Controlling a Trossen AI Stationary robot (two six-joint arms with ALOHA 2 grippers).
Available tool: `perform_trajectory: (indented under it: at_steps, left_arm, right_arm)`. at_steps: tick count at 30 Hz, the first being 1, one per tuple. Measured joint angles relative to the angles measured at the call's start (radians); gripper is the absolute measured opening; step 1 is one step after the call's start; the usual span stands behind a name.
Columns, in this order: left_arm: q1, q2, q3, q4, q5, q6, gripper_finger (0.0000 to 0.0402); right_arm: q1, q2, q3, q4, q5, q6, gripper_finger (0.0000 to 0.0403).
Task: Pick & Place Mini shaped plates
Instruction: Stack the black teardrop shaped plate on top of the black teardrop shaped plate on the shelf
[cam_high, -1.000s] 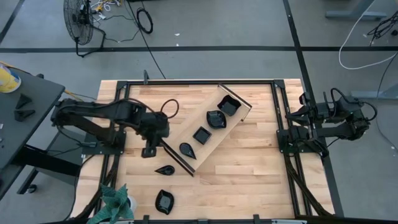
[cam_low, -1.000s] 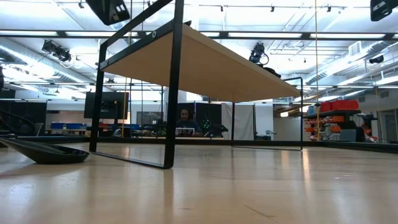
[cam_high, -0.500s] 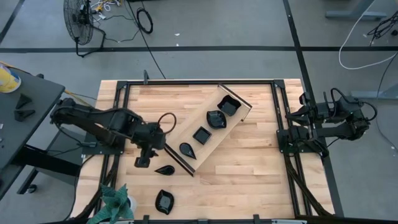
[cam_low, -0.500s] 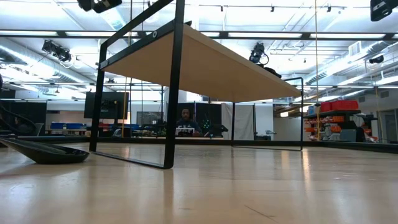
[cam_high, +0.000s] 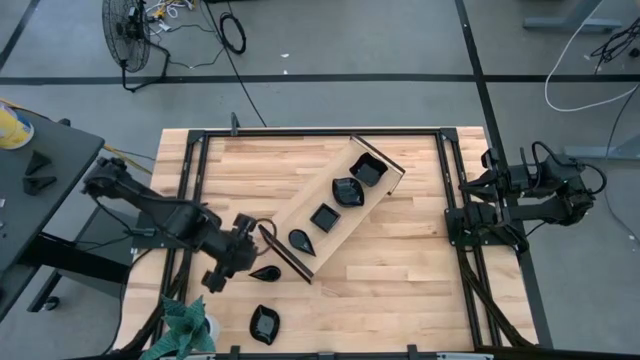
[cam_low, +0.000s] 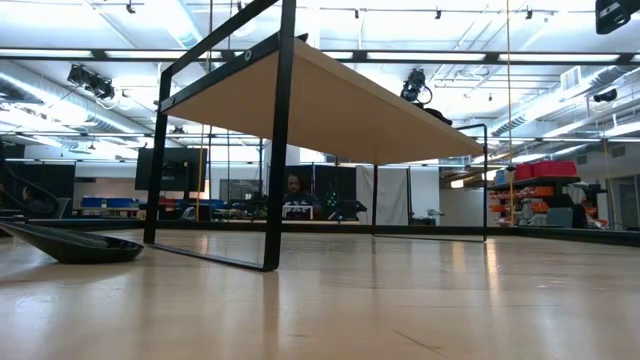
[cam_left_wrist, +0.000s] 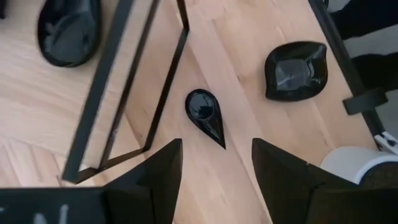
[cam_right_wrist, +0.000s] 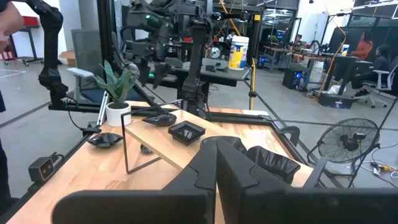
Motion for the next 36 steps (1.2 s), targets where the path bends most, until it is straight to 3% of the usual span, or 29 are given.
perform_trajectory:
  at_steps: [7,16,23,30,36]
  left_arm:
    - [-0.089,0.058,0.0,0.006,-0.022,-0.062,0.0193]
    - [-0.164,0.187,0.0,0.031,-0.158,-0.226,0.0193]
    - [-0.199,0.289,0.0,0.072,-0.164,-0.279,0.0193]
    - [-0.236,0.372,0.0,0.091,-0.262,-0.292,0.0193]
    - [-0.234,0.384,-0.03,0.103,-0.214,-0.37,0.0193]
  right_arm:
    - [0.0,0.0,0.0,0.0,0.0,0.0,0.001]
    - [0.0,0.0,0.0,0.0,0.0,0.0,0.001]
    - [0.0,0.0,0.0,0.0,0.0,0.0,0.001]
    - [0.0,0.0,0.0,0.0,0.0,0.0,0.001]
    - [0.0,0.0,0.0,0.0,0.0,0.0,0.001]
